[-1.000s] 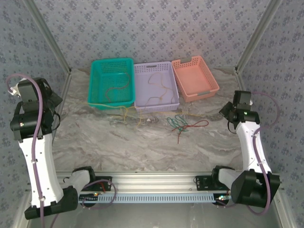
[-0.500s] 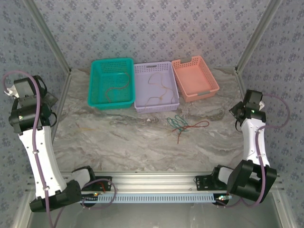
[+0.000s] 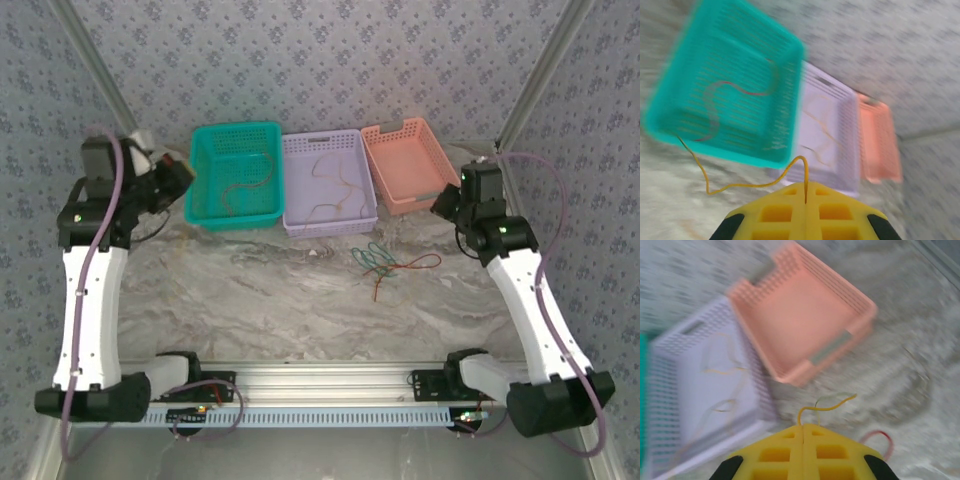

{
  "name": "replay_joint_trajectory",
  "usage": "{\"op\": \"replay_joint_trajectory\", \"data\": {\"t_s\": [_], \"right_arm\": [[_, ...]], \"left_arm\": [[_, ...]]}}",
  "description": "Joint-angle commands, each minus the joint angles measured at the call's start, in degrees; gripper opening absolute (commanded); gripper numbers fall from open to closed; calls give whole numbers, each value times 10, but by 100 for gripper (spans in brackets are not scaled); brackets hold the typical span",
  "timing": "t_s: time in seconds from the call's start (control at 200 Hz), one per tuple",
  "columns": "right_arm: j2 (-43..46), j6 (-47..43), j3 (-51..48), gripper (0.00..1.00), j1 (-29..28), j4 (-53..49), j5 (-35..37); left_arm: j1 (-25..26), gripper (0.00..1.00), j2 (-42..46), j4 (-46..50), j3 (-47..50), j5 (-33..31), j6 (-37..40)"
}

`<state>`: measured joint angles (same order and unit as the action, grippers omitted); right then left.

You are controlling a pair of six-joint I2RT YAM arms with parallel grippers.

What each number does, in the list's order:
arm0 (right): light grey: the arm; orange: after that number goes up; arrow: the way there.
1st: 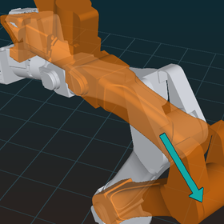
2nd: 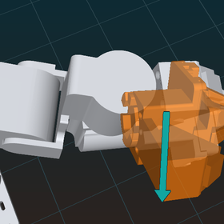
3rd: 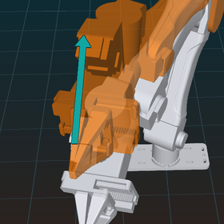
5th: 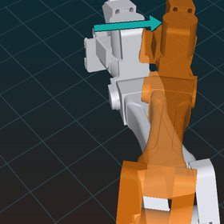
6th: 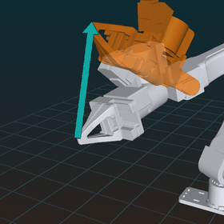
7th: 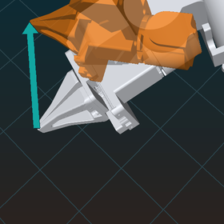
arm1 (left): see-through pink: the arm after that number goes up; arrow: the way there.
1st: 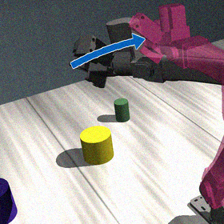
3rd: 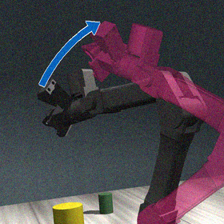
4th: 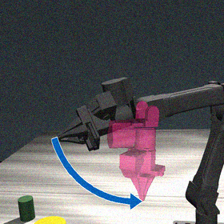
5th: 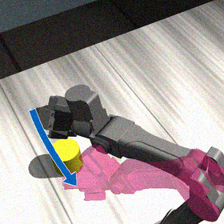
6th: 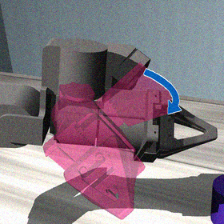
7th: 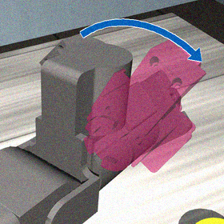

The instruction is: Untangle the cables

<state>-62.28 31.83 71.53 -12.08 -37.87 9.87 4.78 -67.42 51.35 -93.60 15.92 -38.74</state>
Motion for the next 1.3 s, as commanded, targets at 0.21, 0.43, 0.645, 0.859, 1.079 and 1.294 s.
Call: {"op": "replay_joint_trajectory", "data": {"t_s": [0.21,0.43,0.645,0.859,1.079,1.294], "right_arm": [[-35,10,121,0,-112,-15,-8],[-50,38,14,0,-138,16,21],[-93,82,-111,0,-141,81,-19],[-133,95,-164,15,-154,124,-31],[-80,104,-164,49,-202,107,2],[-33,138,-189,54,-267,145,2]], "left_arm": [[102,0,-90,-39,-319,67,-71],[103,0,-114,-131,-334,128,-125],[103,0,-142,-196,-361,175,-174],[103,0,-185,-199,-459,187,-204],[95,0,-265,-169,-639,203,-251],[91,0,-275,-286,-646,202,-350]]}}
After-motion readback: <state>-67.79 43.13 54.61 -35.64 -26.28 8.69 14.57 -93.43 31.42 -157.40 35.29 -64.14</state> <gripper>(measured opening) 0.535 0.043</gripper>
